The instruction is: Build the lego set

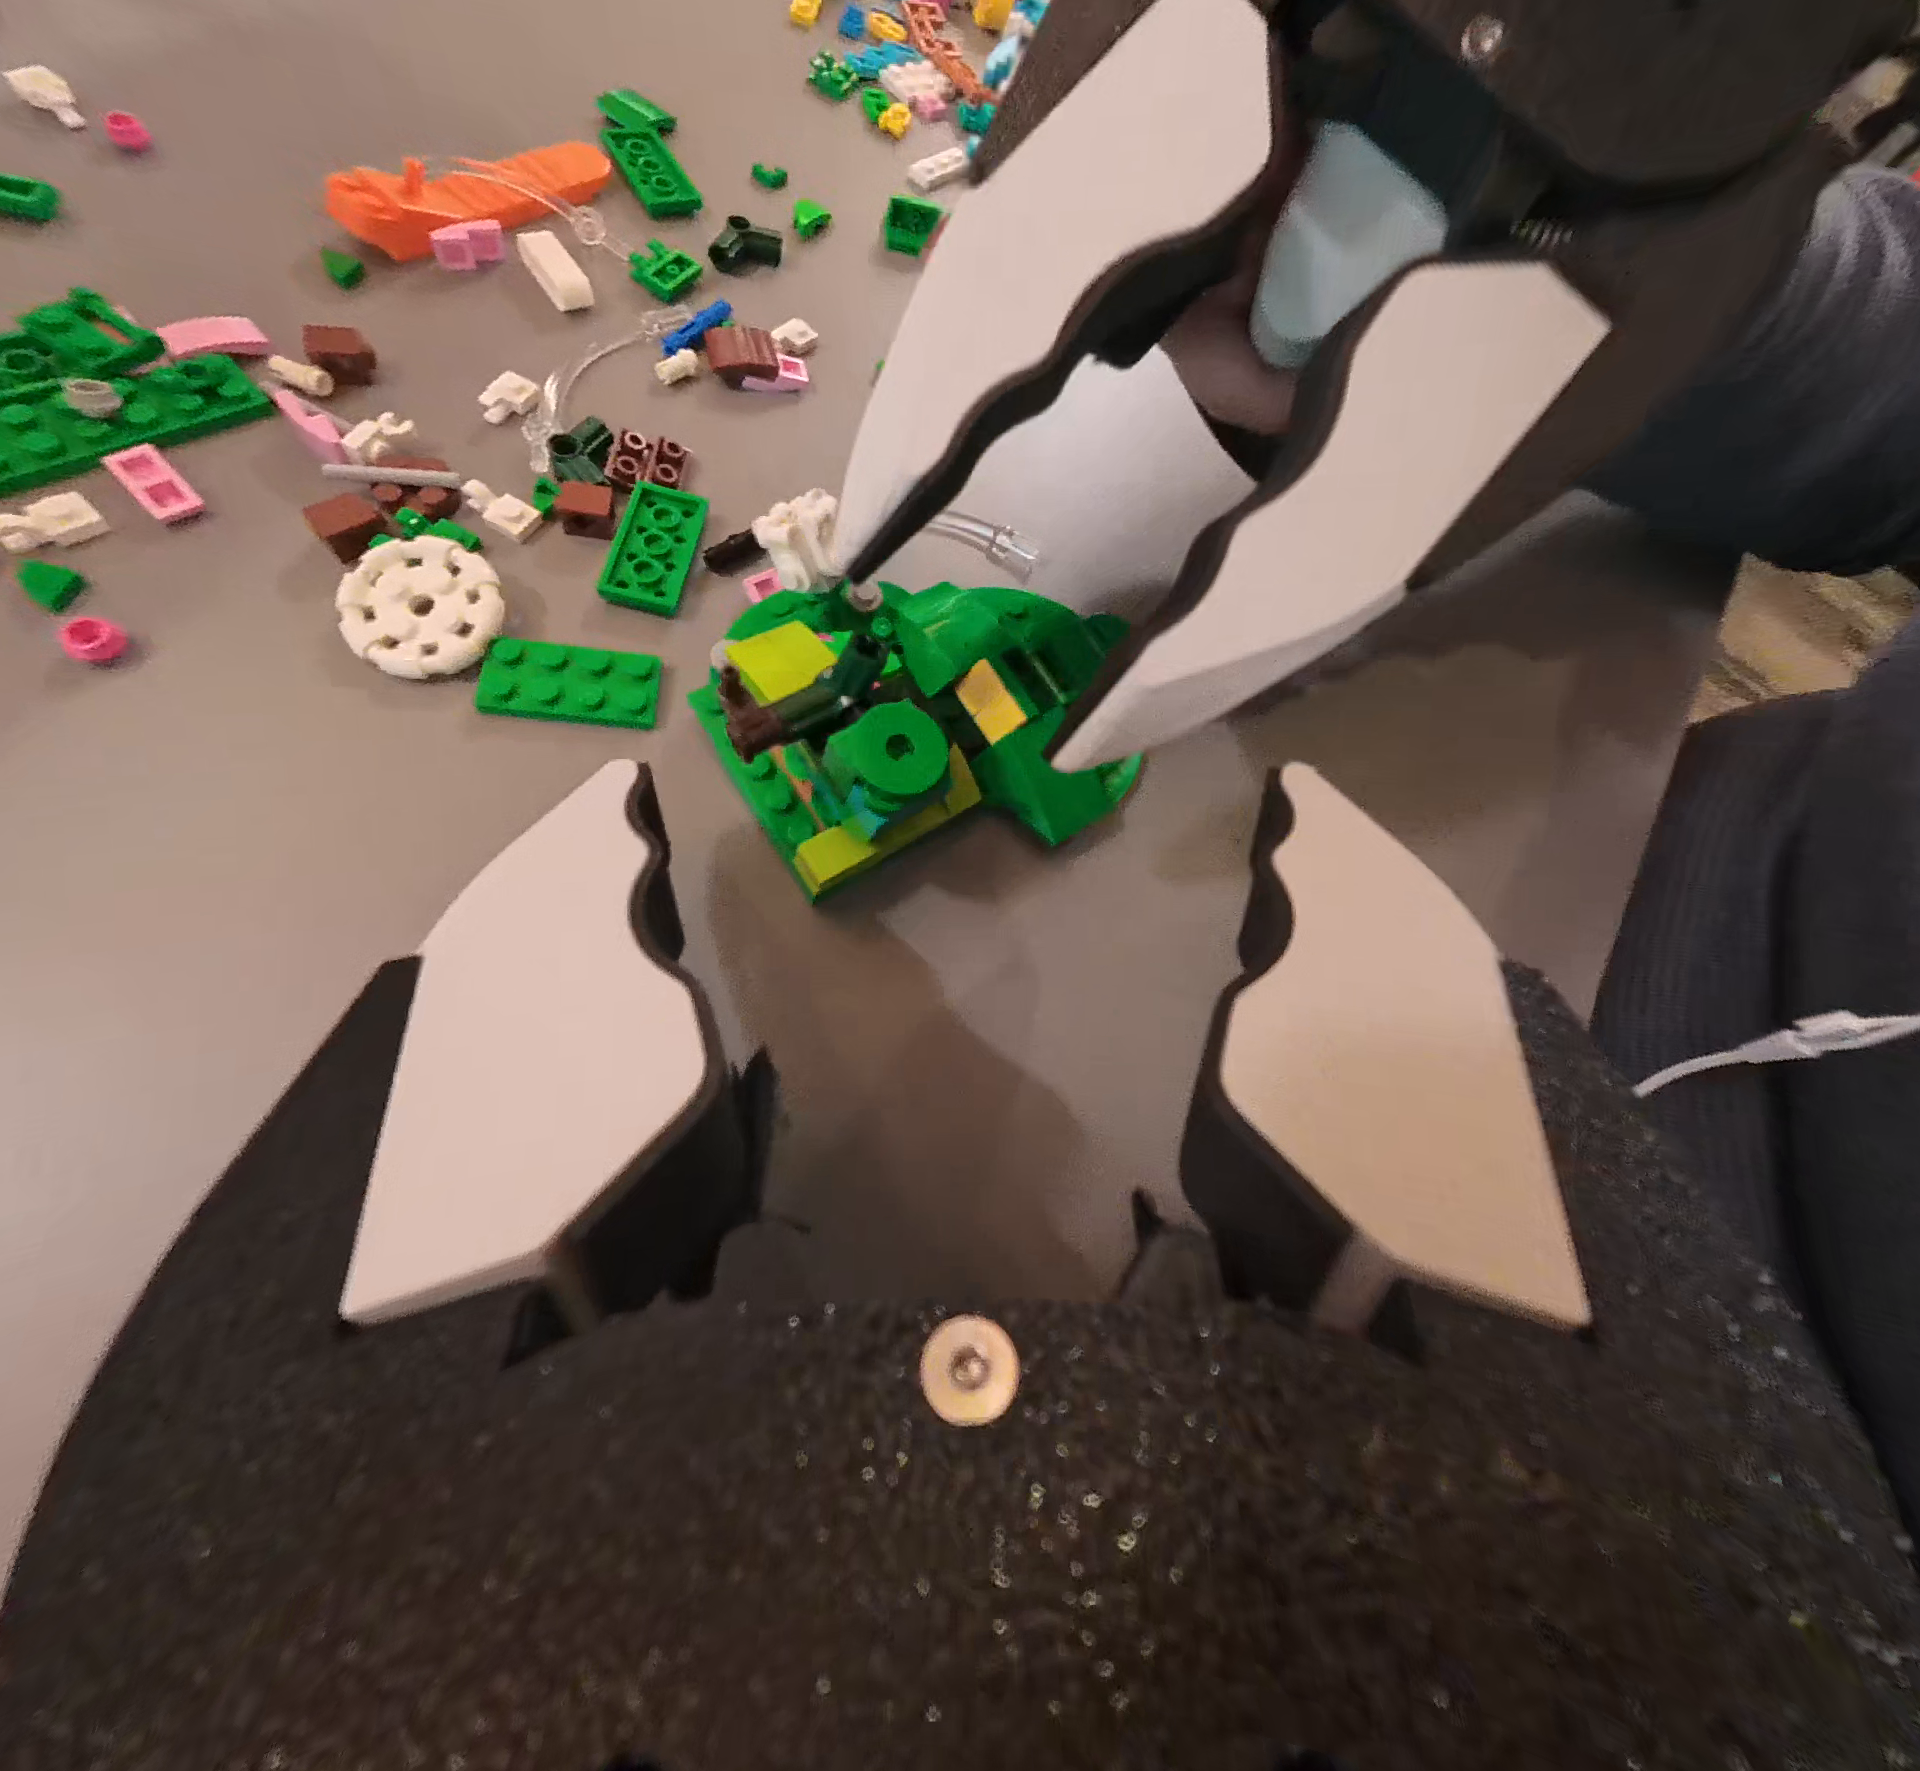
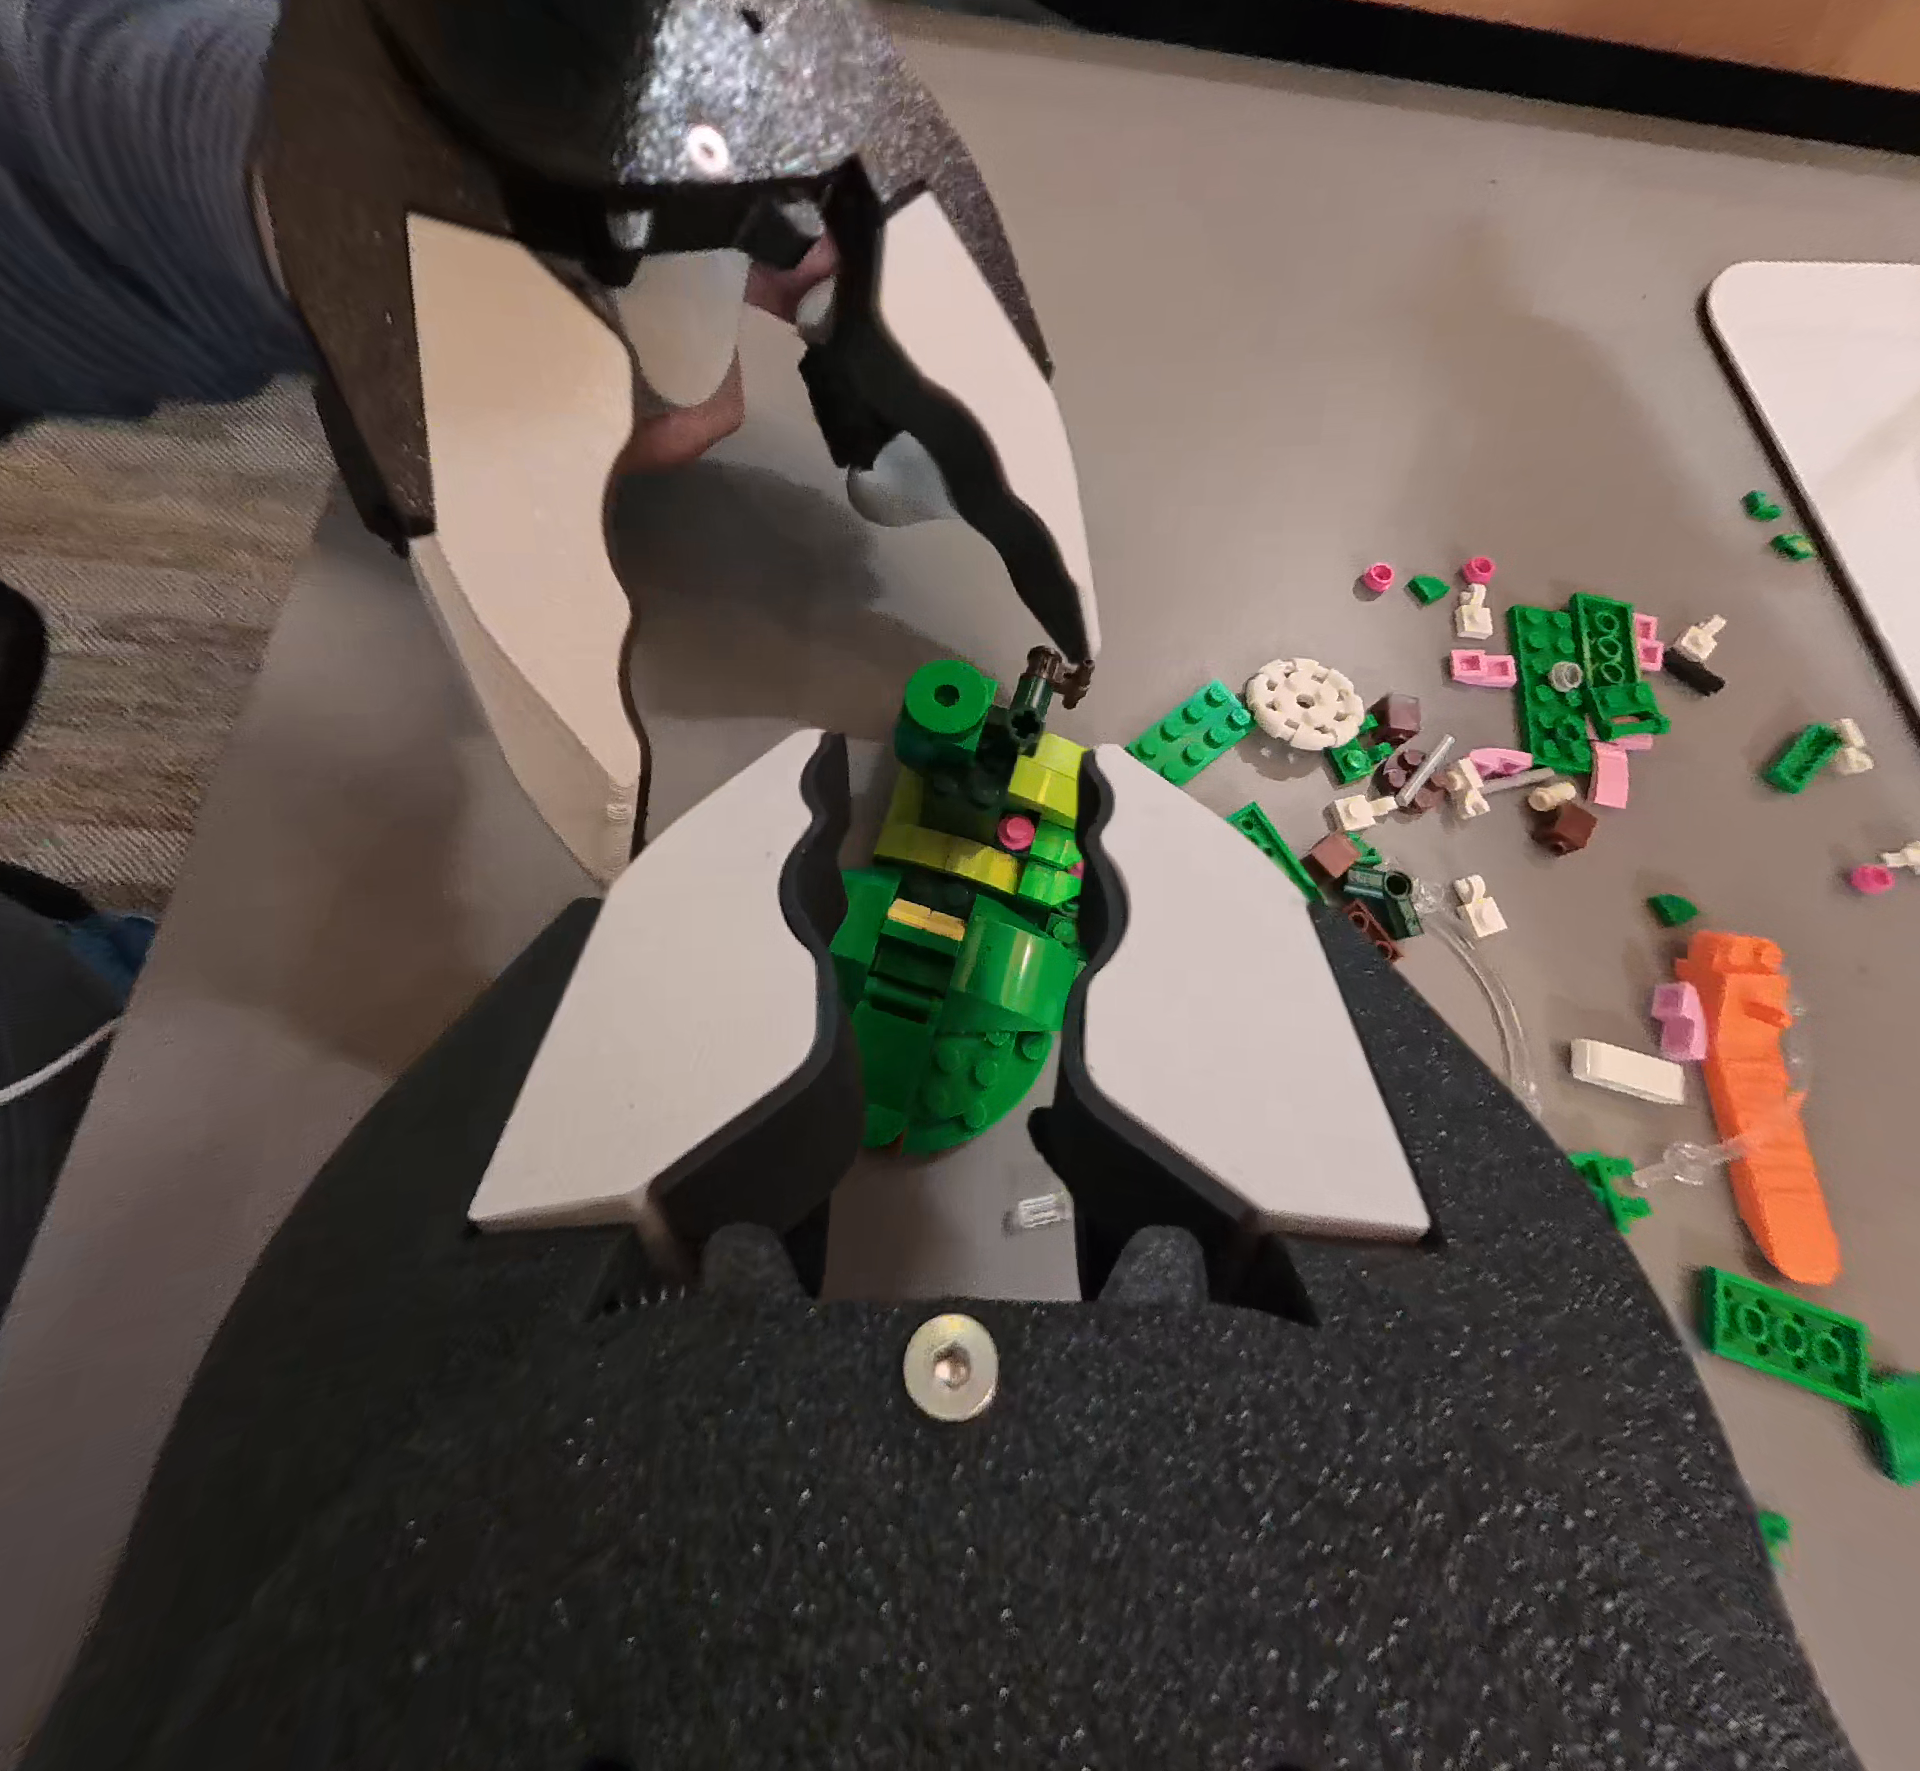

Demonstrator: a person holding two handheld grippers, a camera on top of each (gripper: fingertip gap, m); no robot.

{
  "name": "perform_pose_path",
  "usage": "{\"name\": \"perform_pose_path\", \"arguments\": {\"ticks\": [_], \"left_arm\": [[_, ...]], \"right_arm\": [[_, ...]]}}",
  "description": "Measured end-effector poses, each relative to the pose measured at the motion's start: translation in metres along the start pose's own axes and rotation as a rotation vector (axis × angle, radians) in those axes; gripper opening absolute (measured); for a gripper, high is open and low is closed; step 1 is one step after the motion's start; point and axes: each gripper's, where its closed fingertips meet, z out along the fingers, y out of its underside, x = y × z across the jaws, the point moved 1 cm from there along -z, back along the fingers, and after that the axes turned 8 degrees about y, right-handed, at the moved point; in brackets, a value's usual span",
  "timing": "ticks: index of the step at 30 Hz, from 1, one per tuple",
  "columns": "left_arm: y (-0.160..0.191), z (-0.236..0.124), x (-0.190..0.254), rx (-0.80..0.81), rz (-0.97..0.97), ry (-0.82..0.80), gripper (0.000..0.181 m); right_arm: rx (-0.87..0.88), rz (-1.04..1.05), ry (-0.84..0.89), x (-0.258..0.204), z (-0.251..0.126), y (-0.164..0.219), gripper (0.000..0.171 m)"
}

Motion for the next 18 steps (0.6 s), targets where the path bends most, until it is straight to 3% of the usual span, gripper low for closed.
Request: {"name": "perform_pose_path", "arguments": {"ticks": [1, 18], "left_arm": [[0.0, 0.001, 0.0, -0.004, -0.006, 0.017, 0.107], [-0.01, 0.002, 0.021, 0.017, 0.04, 0.084, 0.098]], "right_arm": [[-0.015, -0.022, 0.007, -0.001, 0.002, 0.001, 0.043], [-0.059, 0.036, 0.088, -0.003, 0.017, 0.008, 0.045]]}}
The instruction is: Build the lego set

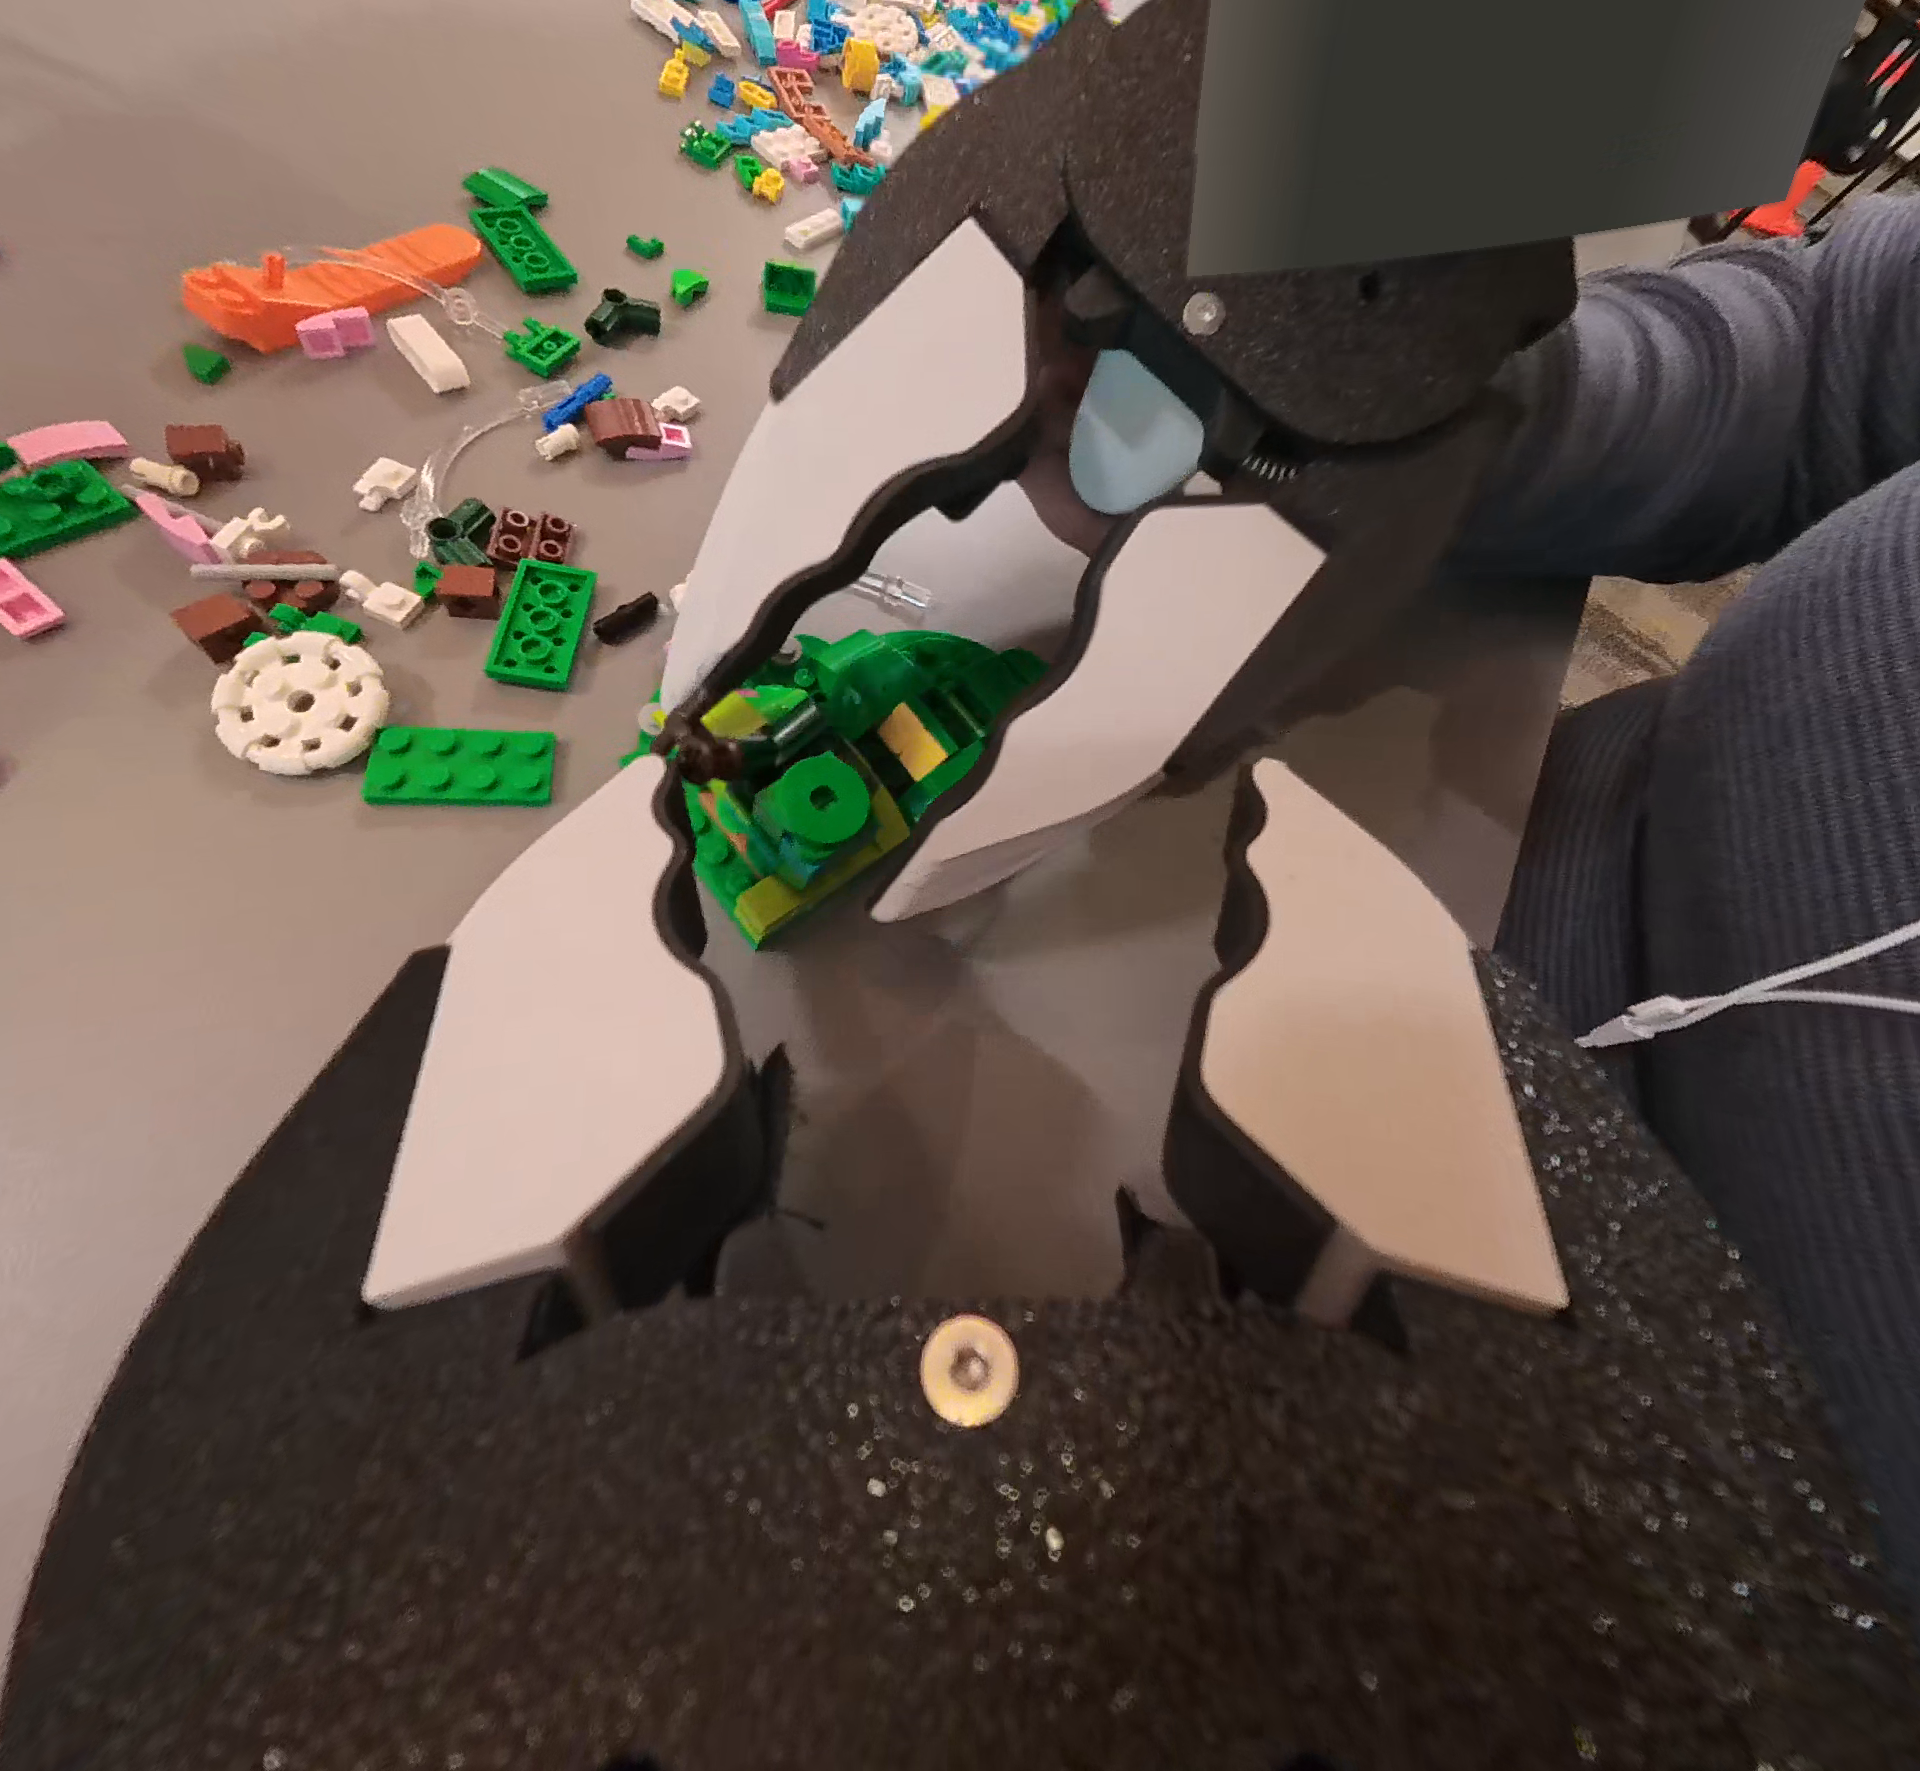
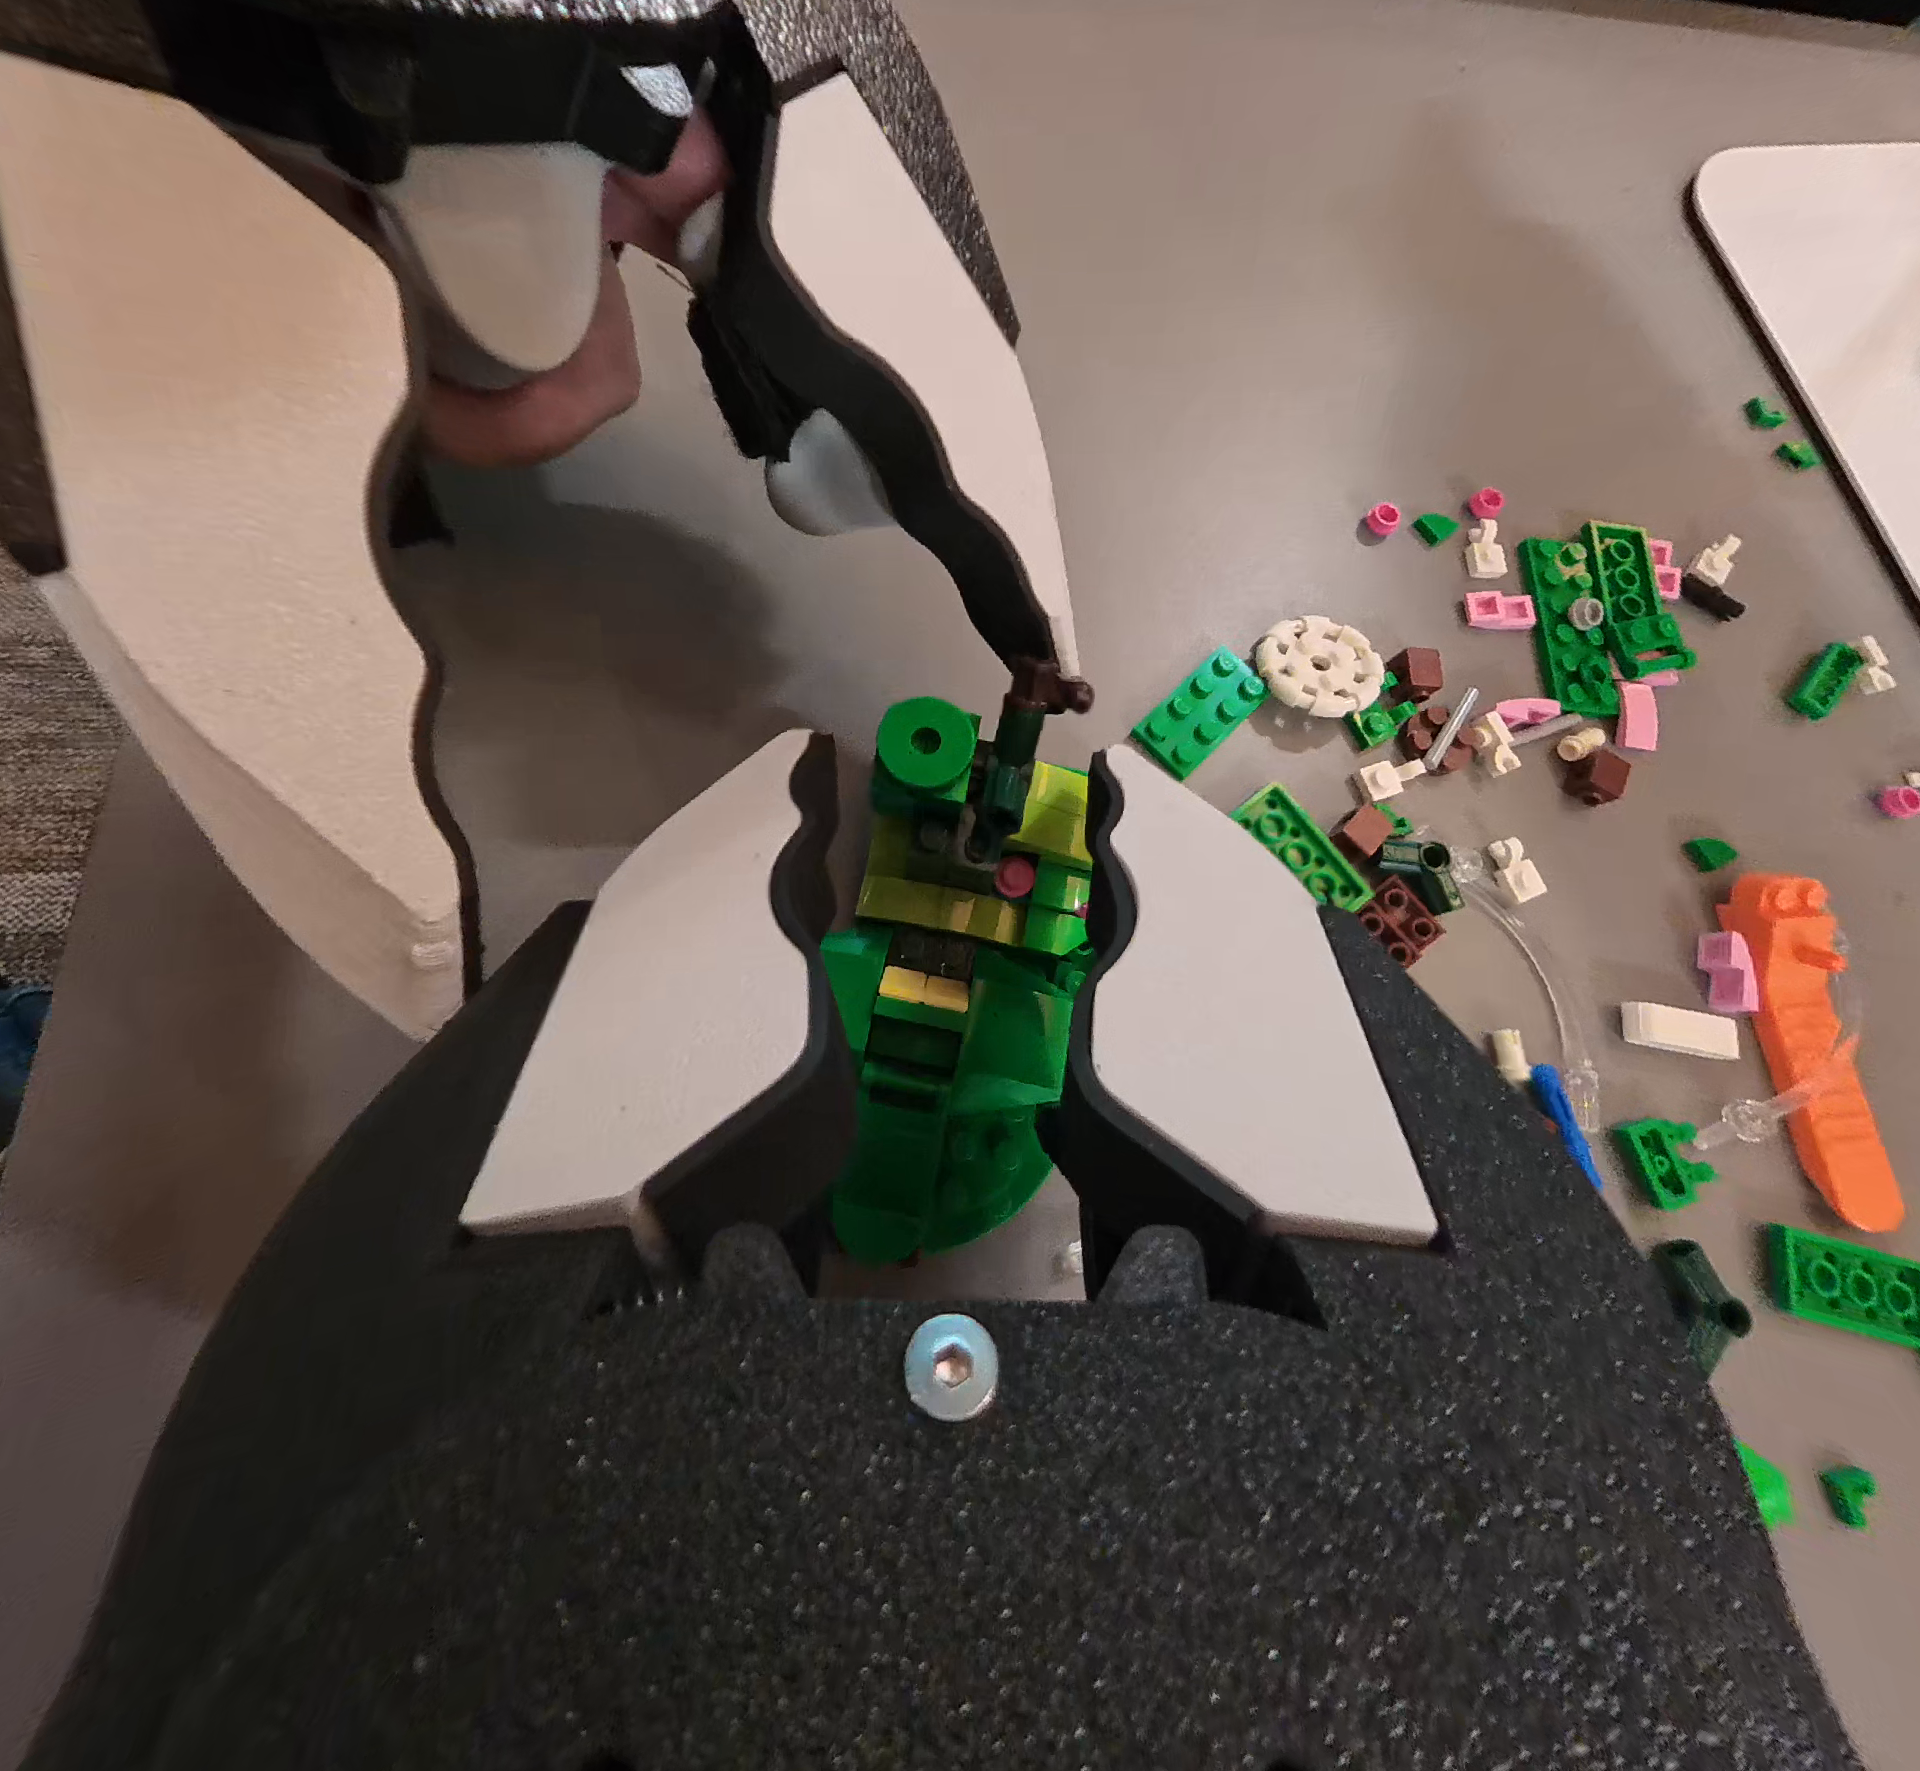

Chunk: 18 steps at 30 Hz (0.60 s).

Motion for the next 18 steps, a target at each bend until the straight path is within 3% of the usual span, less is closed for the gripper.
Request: {"name": "perform_pose_path", "arguments": {"ticks": [5, 18], "left_arm": [[-0.0043, 0.0014, 0.0067, 0.0, 0.03, 0.008, 0.095], [-0.0013, 0.0034, 0.0057, -0.018, 0.03, 0.0, 0.095]], "right_arm": [[0.033, -0.009, 0.05, -0.0015, -0.0014, 0.0014, 0.036], [0.094, -0.016, 0.082, -0.0025, 0.0012, -0.0014, 0.032]]}}
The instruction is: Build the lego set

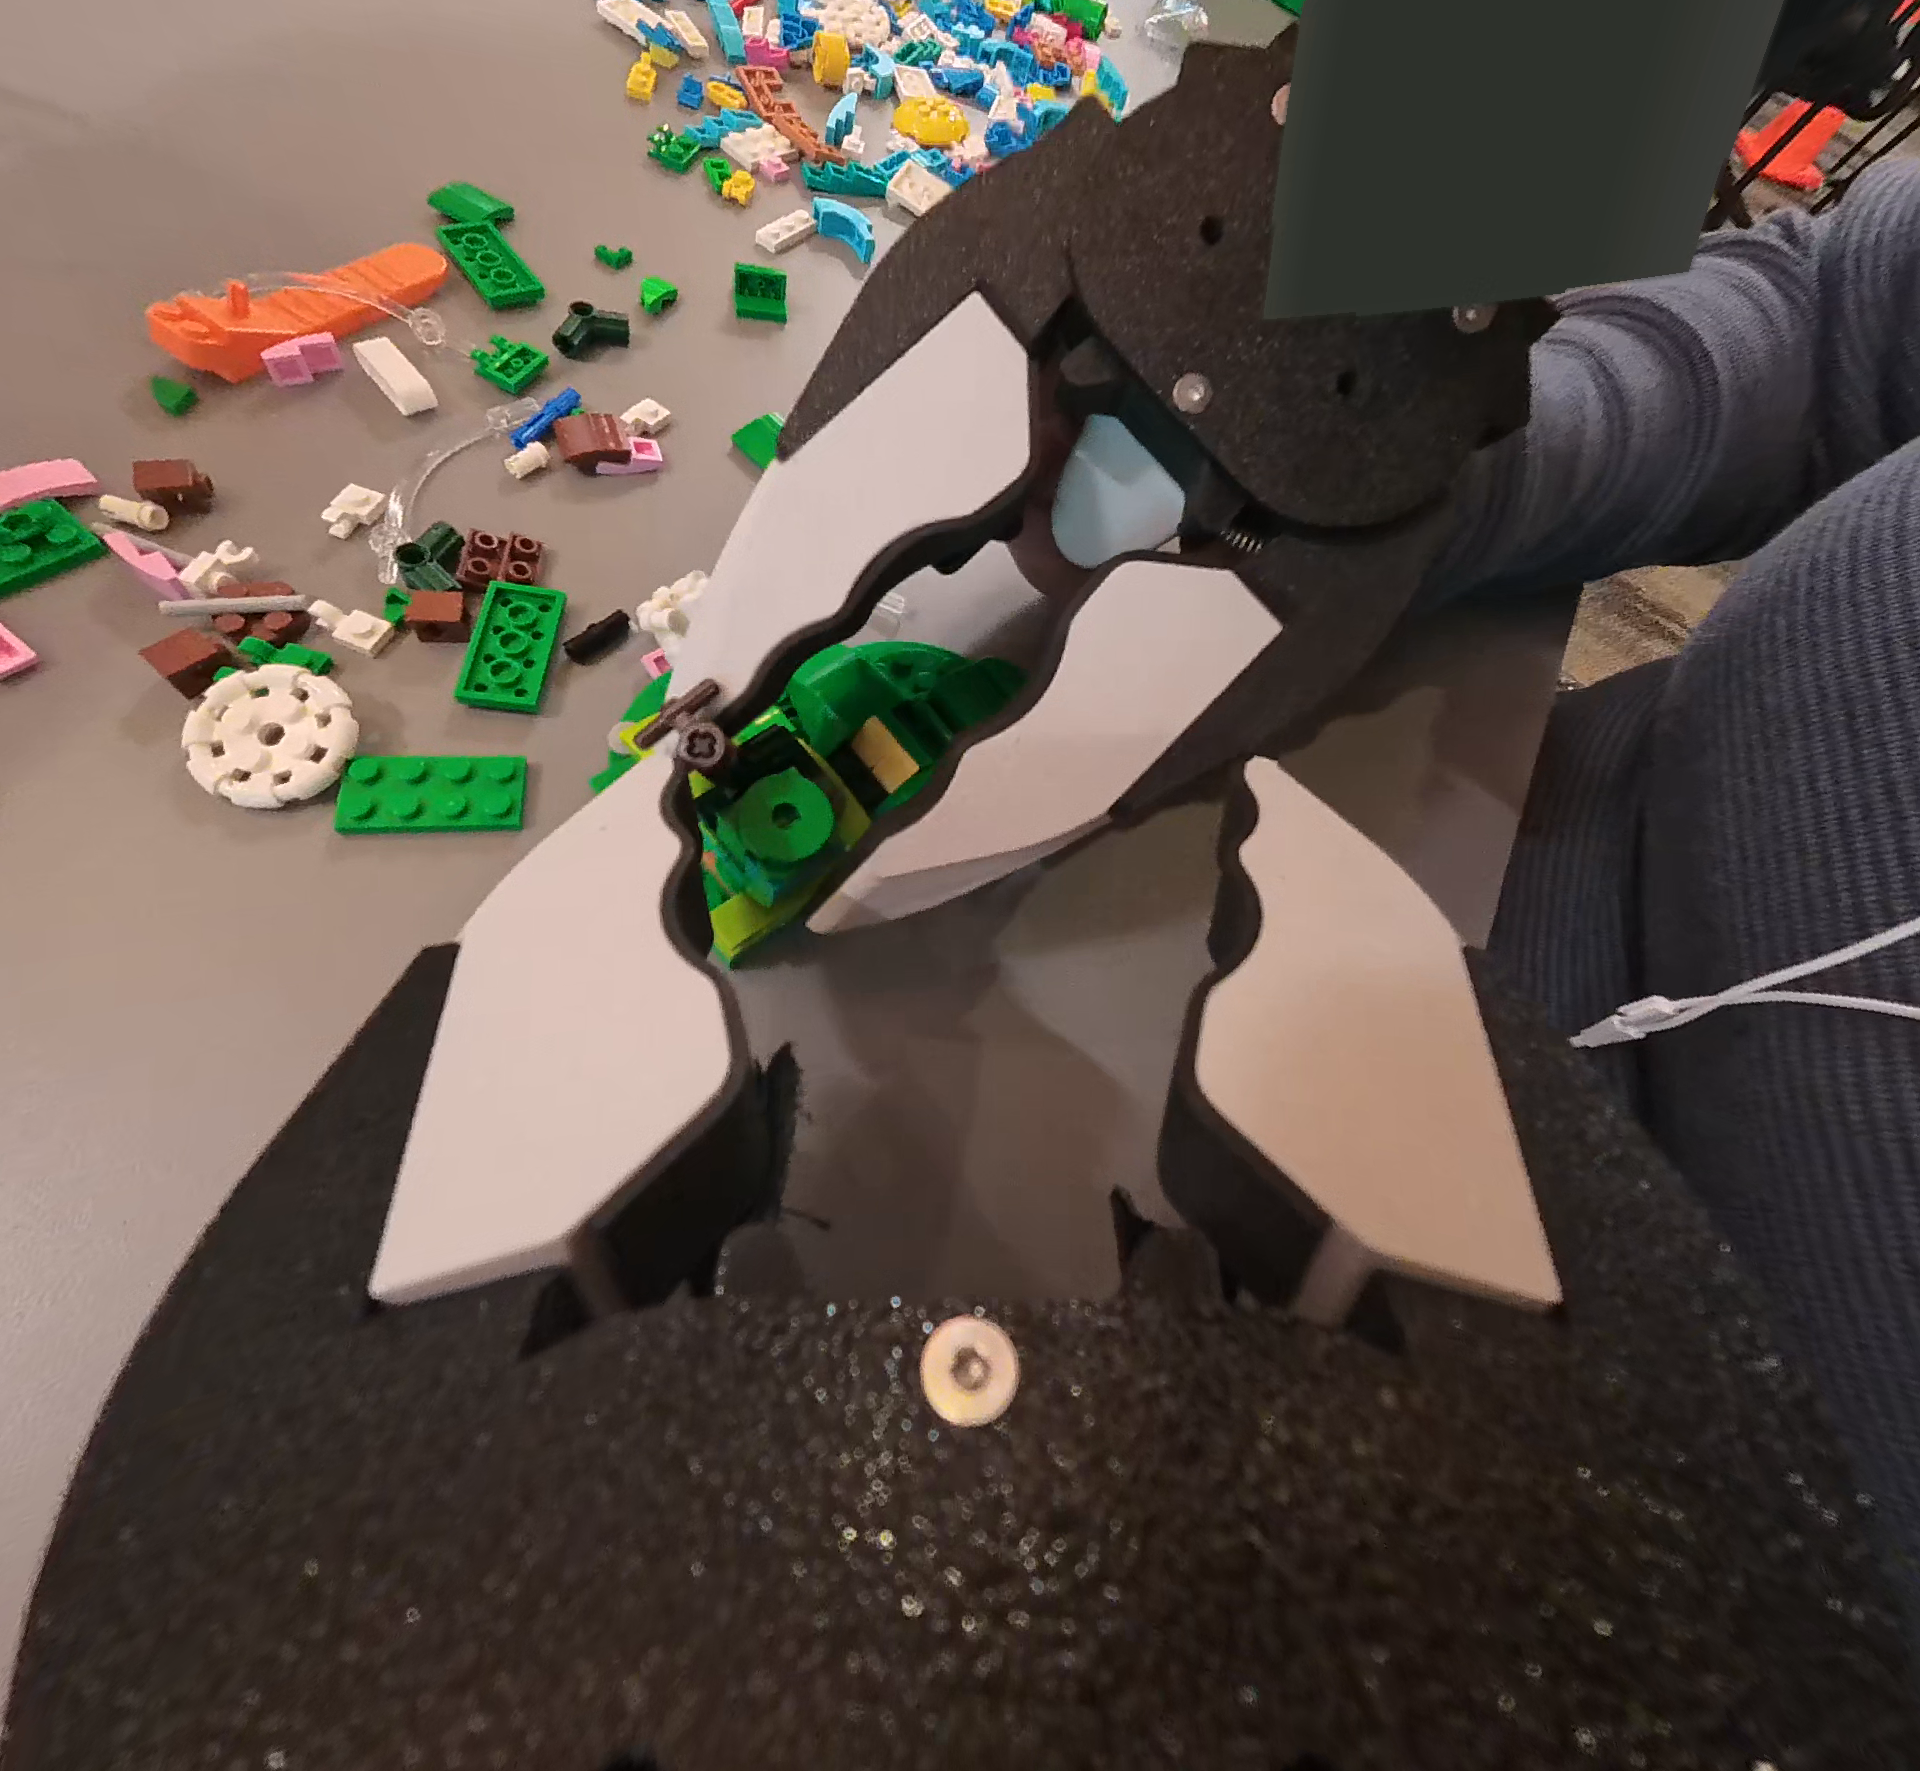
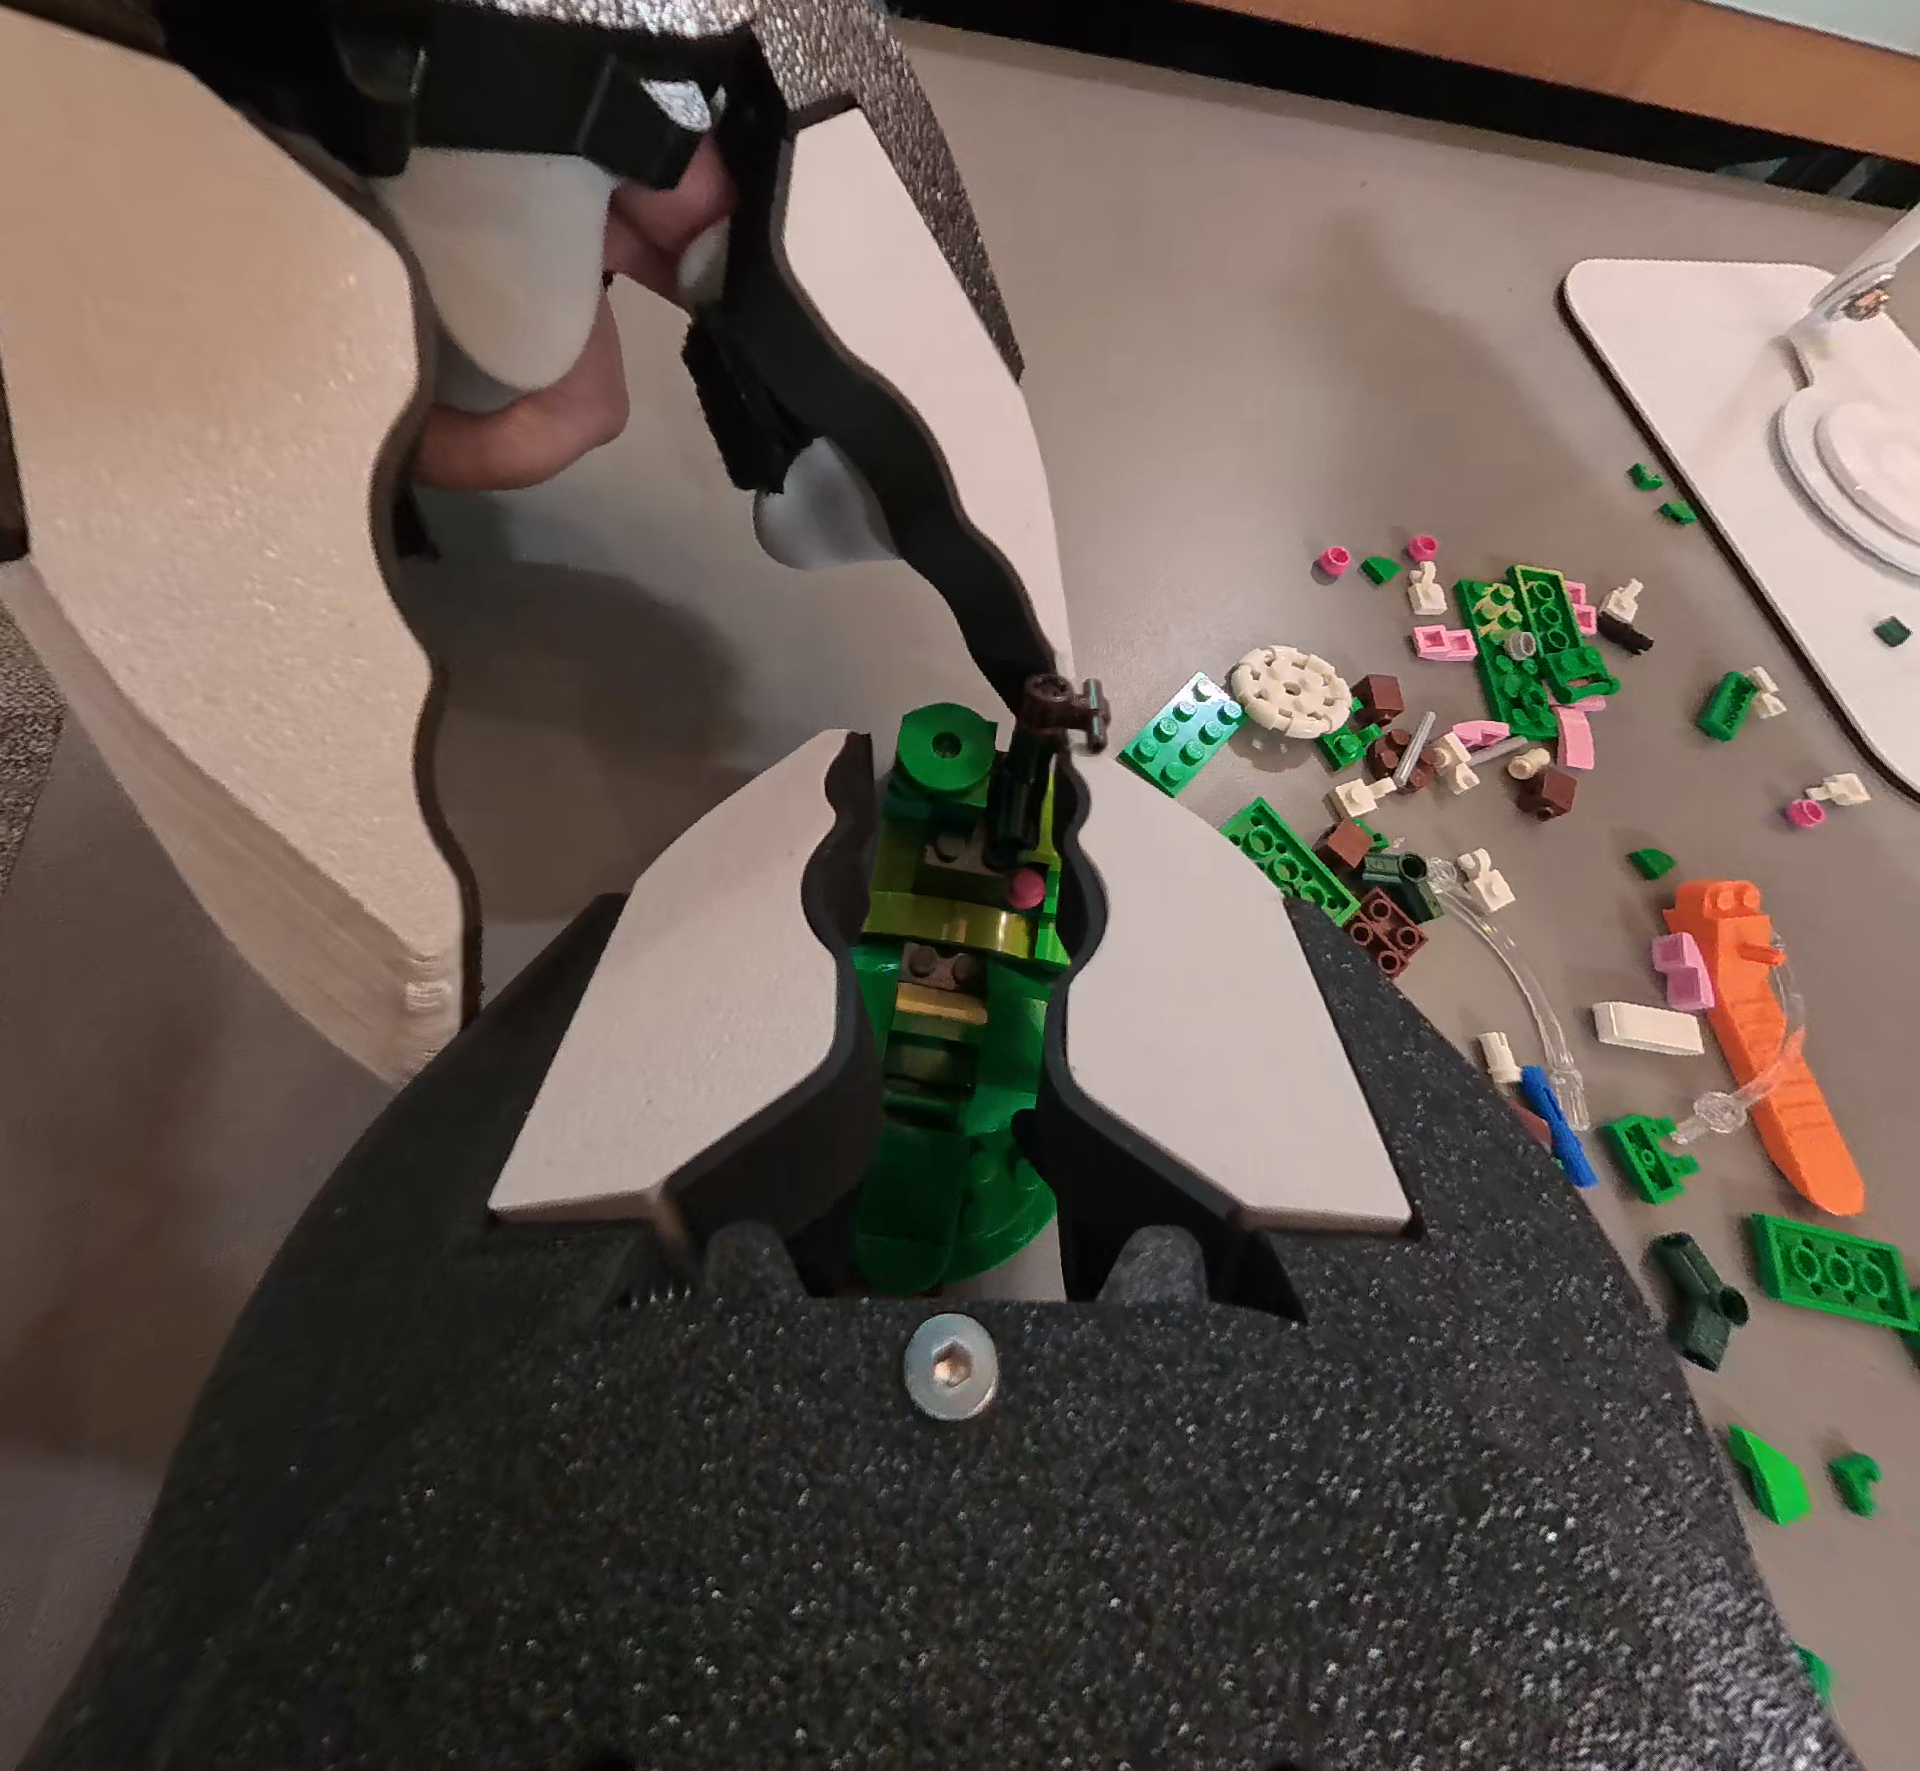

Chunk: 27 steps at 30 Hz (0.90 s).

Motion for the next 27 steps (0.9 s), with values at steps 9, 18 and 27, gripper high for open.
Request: {"name": "perform_pose_path", "arguments": {"ticks": [9, 18, 27], "left_arm": [[0.002, 0.0, -0.001, -0.012, 0.006, -0.01, 0.095], [0.012, 0.001, -0.005, -0.172, 0.182, -0.105, 0.091], [0.014, 0.001, -0.004, -0.193, 0.234, -0.116, 0.085]], "right_arm": [[-0.003, 0.029, -0.023, -0.002, 0.002, 0.002, 0.035], [0.025, 0.077, -0.059, -0.002, 0.001, 0.0, 0.035], [0.036, 0.095, -0.056, 0.001, 0.0, 0.0, 0.028]]}}
